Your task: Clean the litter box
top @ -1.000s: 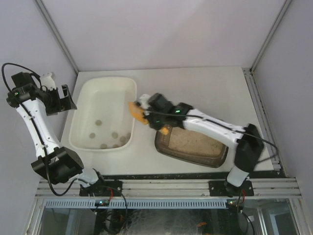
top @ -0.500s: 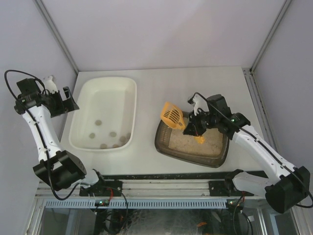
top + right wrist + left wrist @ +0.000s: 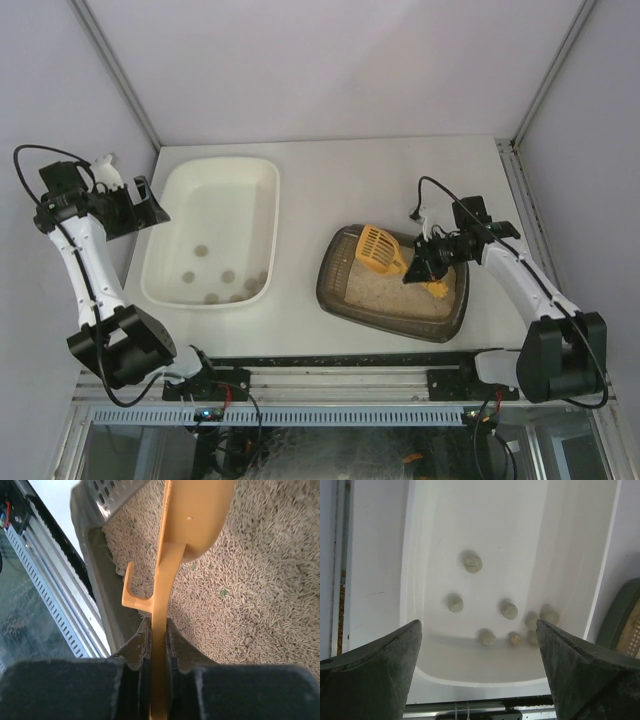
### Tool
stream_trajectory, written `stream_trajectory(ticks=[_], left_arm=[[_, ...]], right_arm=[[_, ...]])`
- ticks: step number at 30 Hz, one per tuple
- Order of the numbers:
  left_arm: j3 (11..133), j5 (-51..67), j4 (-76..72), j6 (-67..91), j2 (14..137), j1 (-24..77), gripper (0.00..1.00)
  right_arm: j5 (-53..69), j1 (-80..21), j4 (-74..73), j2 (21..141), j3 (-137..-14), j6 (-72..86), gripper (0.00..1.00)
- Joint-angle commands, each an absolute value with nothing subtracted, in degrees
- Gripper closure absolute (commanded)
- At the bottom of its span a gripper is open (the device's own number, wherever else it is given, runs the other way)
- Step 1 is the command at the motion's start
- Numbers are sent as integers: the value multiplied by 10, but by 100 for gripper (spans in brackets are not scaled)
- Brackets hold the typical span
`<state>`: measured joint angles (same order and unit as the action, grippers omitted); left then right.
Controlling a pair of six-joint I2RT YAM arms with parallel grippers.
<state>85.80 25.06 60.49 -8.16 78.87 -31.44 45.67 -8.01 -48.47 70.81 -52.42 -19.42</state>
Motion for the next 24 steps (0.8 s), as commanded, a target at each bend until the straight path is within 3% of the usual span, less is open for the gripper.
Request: stream_trajectory(ticks=[1, 7, 8, 9, 10, 11, 17, 20, 24], left_arm=[[835, 280, 594, -94, 788, -309, 0], [817, 280, 601, -117, 793, -308, 0], [817, 280, 602, -120, 795, -308, 0], [818, 283, 605, -123, 798, -308, 0], [820, 287, 610, -127, 802, -308, 0], [823, 292, 615, -128, 805, -307, 0], [832, 304, 626, -130, 816, -300, 0], [836, 304, 629, -131, 811, -294, 0], [836, 308, 632, -129, 796, -285, 0]], right_arm=[[473, -72, -525, 745, -549, -266, 100], [417, -73, -555, 761, -568, -258, 97], [393, -72, -556, 760, -568, -252, 86], [374, -72, -558, 757, -568, -245, 63], [359, -71, -554, 747, -567, -237, 20], [344, -69, -543, 739, -566, -221, 3], [239, -80, -542, 686, -611, -182, 0], [72, -116, -504, 653, -695, -38, 0], [29, -163, -579, 666, -851, 127, 0]])
